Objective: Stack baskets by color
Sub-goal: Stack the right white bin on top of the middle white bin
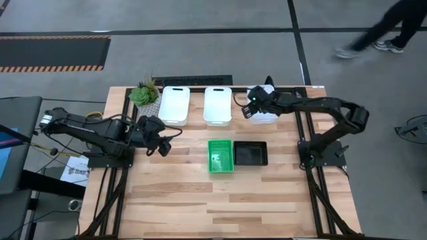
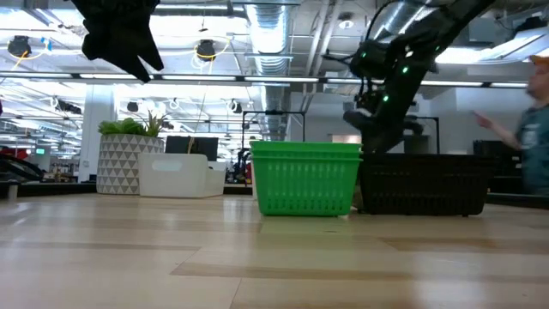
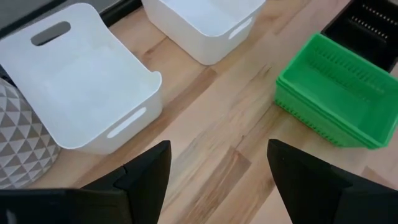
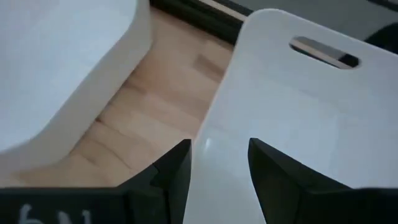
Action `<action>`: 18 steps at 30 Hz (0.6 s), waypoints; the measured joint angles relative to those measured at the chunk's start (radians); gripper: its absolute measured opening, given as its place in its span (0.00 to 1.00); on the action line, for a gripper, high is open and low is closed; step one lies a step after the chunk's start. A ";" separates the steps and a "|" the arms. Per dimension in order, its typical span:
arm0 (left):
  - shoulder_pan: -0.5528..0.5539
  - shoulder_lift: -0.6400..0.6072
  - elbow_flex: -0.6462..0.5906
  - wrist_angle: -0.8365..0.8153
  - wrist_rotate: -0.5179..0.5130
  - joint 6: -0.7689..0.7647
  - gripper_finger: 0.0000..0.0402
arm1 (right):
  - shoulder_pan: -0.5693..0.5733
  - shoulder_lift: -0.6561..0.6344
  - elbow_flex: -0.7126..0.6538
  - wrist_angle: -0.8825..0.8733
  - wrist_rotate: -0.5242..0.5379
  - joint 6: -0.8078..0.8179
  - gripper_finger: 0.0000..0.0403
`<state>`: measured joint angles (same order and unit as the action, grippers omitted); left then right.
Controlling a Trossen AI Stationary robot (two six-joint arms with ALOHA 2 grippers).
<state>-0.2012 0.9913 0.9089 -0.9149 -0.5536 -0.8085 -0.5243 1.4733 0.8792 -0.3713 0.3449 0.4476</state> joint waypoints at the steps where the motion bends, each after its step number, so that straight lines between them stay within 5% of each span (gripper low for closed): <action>1: 0.003 -0.002 0.000 0.002 -0.003 0.003 0.63 | -0.003 0.020 0.001 0.012 -0.003 0.000 0.45; 18: 0.039 -0.004 0.000 -0.002 0.018 0.048 0.63 | -0.078 0.261 0.182 -0.134 -0.043 0.024 0.36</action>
<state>-0.1619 0.9874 0.9089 -0.9173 -0.5352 -0.7601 -0.6021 1.7342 1.0614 -0.5057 0.3023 0.4713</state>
